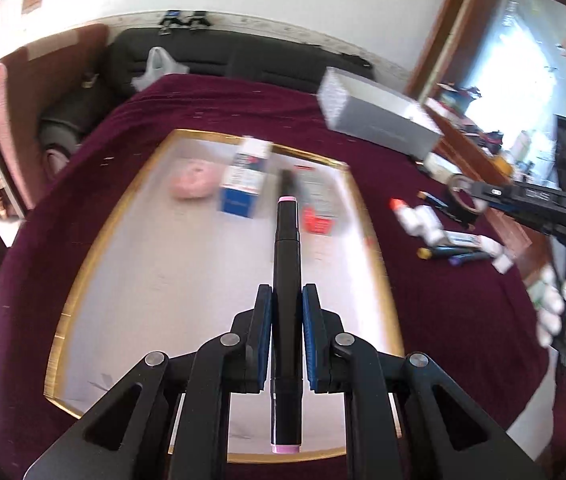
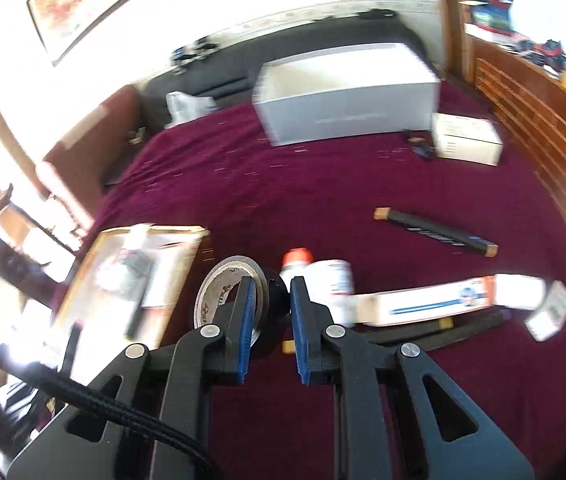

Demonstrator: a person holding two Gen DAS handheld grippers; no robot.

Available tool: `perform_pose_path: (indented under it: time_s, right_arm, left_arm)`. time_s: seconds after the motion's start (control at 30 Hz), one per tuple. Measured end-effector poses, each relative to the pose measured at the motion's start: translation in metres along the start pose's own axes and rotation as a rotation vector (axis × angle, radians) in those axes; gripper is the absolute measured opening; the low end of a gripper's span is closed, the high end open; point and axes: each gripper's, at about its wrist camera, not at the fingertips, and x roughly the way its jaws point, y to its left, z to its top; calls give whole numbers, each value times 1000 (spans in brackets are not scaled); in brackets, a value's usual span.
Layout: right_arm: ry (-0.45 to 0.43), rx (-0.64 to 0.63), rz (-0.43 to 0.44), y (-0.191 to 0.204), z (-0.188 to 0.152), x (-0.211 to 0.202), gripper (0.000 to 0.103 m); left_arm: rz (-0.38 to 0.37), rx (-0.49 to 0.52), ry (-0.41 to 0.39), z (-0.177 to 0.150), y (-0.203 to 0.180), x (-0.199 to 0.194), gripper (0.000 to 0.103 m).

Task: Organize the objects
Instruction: 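Carry the tape roll into the tray and release it while the left tool carries the marker over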

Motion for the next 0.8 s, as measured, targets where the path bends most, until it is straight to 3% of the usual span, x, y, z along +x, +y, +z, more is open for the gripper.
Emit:
perform_pose_path:
  time_s: [0.13, 0.43, 0.8]
  right_arm:
    - [33, -47, 79, 41, -8, 16, 16]
    - [142, -123, 195, 120, -32, 68, 16]
    - [269, -214, 193, 188, -46, 132, 16]
  left_arm:
    - [80, -11, 16, 13, 29, 7, 12]
    - [141, -31, 84, 30, 58, 46, 12]
    - [170, -53, 192, 52, 73, 84, 12]
